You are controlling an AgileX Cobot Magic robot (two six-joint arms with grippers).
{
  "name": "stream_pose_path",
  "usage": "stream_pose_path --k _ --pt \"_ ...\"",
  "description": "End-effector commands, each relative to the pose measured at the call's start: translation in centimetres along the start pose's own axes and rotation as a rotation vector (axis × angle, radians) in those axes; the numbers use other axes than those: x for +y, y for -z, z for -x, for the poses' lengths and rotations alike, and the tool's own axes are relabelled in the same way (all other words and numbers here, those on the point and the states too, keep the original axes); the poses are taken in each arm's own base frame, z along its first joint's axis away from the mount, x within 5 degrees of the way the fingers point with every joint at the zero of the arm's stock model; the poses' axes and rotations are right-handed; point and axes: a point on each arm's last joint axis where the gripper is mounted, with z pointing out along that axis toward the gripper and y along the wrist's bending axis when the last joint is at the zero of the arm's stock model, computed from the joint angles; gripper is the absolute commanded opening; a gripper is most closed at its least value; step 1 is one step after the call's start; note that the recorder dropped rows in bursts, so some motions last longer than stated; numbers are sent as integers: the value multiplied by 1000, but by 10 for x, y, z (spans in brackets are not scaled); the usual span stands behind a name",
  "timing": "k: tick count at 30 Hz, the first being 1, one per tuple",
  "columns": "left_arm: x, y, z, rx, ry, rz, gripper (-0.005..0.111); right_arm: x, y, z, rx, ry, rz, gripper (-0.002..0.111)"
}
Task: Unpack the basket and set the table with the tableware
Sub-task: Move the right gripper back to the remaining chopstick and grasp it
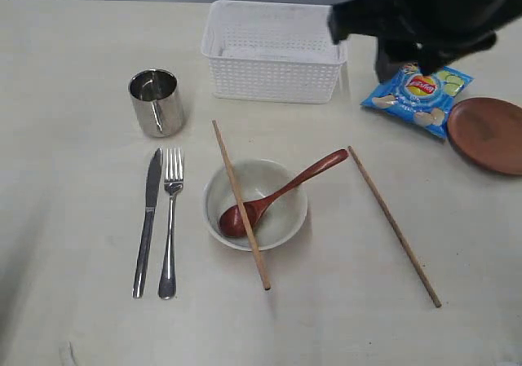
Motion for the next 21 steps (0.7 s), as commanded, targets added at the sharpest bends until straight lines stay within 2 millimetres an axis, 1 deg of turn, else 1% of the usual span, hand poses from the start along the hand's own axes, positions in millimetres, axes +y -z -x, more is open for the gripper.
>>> stream_pose_path --k 1,2,5,8,13,18,21 --pt "0 0 -1 -2 9 0 0 -37 -50 -34 205 -45 50 42" --pt "0 0 -1 -2 9 0 0 -41 -68 -41 195 -53 124 42" --pt "0 0 -1 -2 9 0 0 -42 -92 -49 153 4 196 42" --pt "0 0 -1 -2 9 0 0 -41 -114 -55 165 28 192 42" --pt "0 0 -1 -2 9 0 0 -40 -150 -57 273 72 179 42" --pt "0 0 -1 -2 9 0 0 -39 -180 -57 311 117 170 42" --pt "0 0 -1 -2 9 0 0 -40 -192 -58 322 150 146 42"
